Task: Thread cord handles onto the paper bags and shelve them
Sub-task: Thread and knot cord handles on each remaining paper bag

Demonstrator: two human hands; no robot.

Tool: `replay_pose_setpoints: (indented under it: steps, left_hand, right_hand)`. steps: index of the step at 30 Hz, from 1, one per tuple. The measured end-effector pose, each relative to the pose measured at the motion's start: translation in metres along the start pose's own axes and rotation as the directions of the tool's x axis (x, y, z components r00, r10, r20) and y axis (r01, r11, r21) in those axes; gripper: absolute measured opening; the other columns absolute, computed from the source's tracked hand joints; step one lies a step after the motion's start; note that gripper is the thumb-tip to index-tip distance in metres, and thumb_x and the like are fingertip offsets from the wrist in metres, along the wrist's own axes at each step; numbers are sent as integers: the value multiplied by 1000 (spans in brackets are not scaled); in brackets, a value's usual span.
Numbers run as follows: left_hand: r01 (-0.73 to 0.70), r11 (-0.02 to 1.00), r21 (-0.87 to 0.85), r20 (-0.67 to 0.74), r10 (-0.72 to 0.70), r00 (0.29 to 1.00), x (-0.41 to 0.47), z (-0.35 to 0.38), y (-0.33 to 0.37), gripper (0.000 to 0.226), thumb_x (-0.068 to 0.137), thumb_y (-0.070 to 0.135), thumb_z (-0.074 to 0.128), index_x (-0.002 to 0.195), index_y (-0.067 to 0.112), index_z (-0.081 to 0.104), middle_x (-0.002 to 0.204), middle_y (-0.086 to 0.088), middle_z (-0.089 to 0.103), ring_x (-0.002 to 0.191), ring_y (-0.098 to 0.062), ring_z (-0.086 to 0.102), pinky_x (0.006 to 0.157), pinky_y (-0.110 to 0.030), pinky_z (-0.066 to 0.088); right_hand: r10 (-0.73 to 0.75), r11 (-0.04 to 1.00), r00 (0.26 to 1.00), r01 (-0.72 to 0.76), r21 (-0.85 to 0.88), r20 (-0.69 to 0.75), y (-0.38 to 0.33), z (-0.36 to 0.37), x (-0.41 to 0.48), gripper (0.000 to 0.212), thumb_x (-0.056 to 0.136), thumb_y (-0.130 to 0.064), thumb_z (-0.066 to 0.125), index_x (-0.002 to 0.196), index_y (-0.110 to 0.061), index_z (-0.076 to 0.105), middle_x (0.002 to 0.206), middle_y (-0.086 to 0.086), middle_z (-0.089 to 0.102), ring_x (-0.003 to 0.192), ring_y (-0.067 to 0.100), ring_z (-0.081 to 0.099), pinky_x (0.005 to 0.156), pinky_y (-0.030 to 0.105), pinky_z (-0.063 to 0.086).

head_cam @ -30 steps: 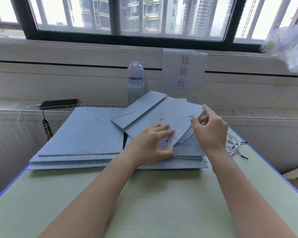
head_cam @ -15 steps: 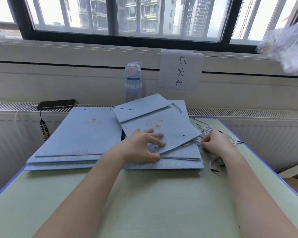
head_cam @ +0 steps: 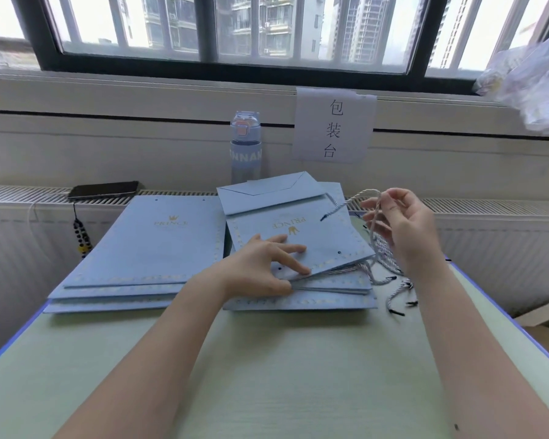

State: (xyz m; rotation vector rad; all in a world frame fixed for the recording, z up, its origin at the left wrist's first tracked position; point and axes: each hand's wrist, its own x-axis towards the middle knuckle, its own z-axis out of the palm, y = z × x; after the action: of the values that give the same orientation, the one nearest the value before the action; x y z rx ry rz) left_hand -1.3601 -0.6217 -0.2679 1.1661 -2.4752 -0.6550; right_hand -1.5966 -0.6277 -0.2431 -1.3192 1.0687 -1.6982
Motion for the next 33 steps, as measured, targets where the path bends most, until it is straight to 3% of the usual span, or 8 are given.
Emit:
replay_pose_setpoints:
  steps: [5,8,11,14,20,26,29,33]
  left_hand:
    - [-5,962,-272,-382,-103,918,8,6,6,60,85,37,66,139,24,42,123,14,56,116,-2,50,102,-25,39]
    - [-48,968,-245,-580,-107,808,13,9,7,63,81,41,67,134,18,43,111,9,53,102,-6,53,89,-20,44]
    - [-46,995,-85,-578,-11,816,13,8,-1,34,86,32,65,116,17,64,110,8,53,103,-7,50,91,-14,38]
    - [-81,987,-142,-515,-4,857,12,10,-1,16,88,23,66,100,15,72,99,11,61,92,-2,55,79,-1,36]
    - [-76,968,-238,-545,-69,836,11,8,-7,16,92,18,60,88,32,67,74,19,68,75,4,60,76,-18,48]
    - [-65,985,-163,-619,-51,783,12,10,-7,15,91,18,63,100,25,72,80,25,63,75,5,58,72,-8,43]
    - [-8,987,-163,-614,-95,783,13,12,-9,35,86,27,68,121,22,64,93,22,62,81,3,57,72,-3,39]
    - [19,990,-137,-542,-91,836,13,13,-5,41,87,27,67,127,21,59,105,14,61,91,-5,53,78,-11,41]
  right_hand:
    - [96,993,931,-66,-98,352,-1,35,-21,4,90,-8,58,88,-11,59,77,-1,71,62,13,63,57,21,49]
    - [72,994,908,-34,-100,413,0,48,-30,10,90,-3,58,86,-11,61,76,-2,68,56,12,59,48,15,42]
    - [68,997,920,-75,3,385,-3,44,-28,6,85,-6,60,84,-12,62,75,-1,68,53,12,52,45,15,38]
    - [68,989,946,-106,105,316,-2,39,-23,10,86,-4,59,84,-13,62,75,0,68,51,11,48,46,16,37]
    - [-52,998,988,48,-30,-145,5,29,-14,20,93,-3,54,84,-19,61,74,-7,66,48,4,43,45,13,34]
    - [-234,810,972,184,-557,-19,15,28,-12,26,90,-1,55,83,-24,65,79,-17,61,62,-6,53,54,9,40]
    - [-205,869,973,233,-436,111,12,38,-20,33,88,7,53,84,-23,67,85,-13,66,76,-2,62,71,11,48]
    - [-62,998,973,60,15,223,1,51,-30,26,90,9,52,84,-11,68,78,4,72,85,19,71,77,24,55]
